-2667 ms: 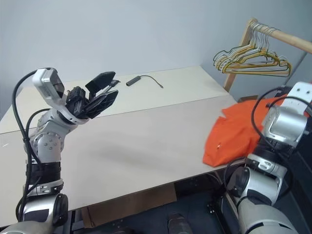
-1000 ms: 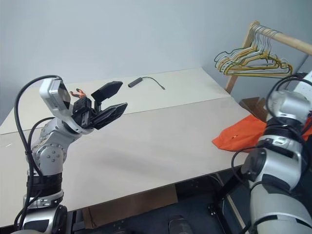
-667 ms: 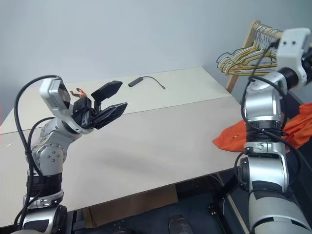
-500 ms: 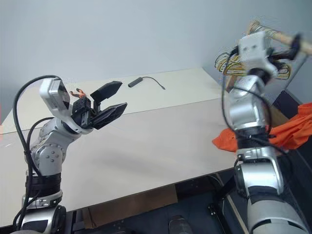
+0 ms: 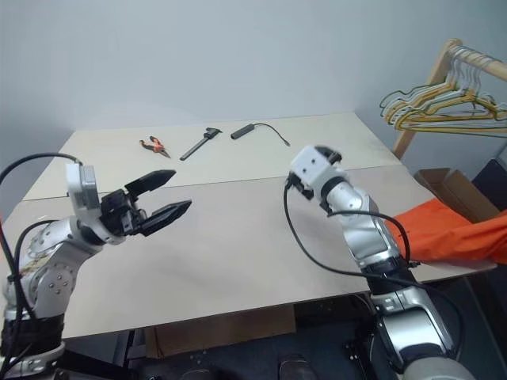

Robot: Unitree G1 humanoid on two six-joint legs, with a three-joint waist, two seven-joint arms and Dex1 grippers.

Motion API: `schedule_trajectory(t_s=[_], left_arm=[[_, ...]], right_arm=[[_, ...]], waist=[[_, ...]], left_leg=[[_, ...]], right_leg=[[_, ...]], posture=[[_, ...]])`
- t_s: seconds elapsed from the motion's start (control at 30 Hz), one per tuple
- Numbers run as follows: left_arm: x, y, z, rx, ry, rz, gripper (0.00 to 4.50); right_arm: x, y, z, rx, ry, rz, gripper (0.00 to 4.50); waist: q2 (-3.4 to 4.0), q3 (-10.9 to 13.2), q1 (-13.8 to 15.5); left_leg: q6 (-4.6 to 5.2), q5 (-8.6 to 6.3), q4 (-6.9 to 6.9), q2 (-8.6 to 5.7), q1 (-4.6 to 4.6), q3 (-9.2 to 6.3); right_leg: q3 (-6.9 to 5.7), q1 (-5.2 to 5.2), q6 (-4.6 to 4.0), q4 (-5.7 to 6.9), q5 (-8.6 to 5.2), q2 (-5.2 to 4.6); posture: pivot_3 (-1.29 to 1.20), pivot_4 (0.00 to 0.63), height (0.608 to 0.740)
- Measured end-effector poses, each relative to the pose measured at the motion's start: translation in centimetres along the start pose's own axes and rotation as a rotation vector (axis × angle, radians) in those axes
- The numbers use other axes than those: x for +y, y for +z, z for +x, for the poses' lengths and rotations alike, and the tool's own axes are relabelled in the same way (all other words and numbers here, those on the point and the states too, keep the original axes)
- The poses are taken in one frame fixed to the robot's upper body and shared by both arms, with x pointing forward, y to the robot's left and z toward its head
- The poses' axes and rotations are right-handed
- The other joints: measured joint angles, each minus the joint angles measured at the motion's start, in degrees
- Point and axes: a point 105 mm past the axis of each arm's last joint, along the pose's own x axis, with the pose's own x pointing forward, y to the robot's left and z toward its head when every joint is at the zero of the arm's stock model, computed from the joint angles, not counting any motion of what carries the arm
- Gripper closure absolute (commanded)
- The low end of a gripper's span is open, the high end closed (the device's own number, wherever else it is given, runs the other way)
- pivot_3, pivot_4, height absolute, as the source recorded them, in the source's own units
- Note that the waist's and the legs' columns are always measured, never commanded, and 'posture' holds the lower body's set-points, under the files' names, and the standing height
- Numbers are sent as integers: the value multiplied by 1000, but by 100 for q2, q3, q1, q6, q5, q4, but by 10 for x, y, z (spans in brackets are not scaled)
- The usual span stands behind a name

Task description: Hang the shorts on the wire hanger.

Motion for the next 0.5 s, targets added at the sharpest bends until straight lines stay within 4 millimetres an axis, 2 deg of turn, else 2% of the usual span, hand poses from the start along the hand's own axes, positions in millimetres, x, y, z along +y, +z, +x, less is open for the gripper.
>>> schedule_trajectory(t_s=[0.13, 0.33, 0.5], left_arm=[[-5, -17, -12, 72, 32, -24, 0], [-16, -30, -19, 135, 59, -31, 0], [-17, -36, -15, 150, 77, -34, 0]], right_arm=[[29, -17, -12, 27, 140, 36, 54], [43, -4, -18, -40, 251, -18, 54], [52, -3, -17, -42, 279, -44, 54]], waist=[[-12, 8, 214], [-22, 9, 350], [-28, 9, 418]], left_leg=[[-2, 1, 1, 1, -1, 10], [-4, 2, 1, 4, 1, 20], [-6, 3, 1, 3, -1, 37]], right_leg=[[1, -11, -6, 9, -2, 0], [-2, -15, -14, 18, -5, 5], [-7, -16, -17, 18, -5, 5]], posture=[[108, 0, 740], [127, 0, 740], [137, 0, 740]])
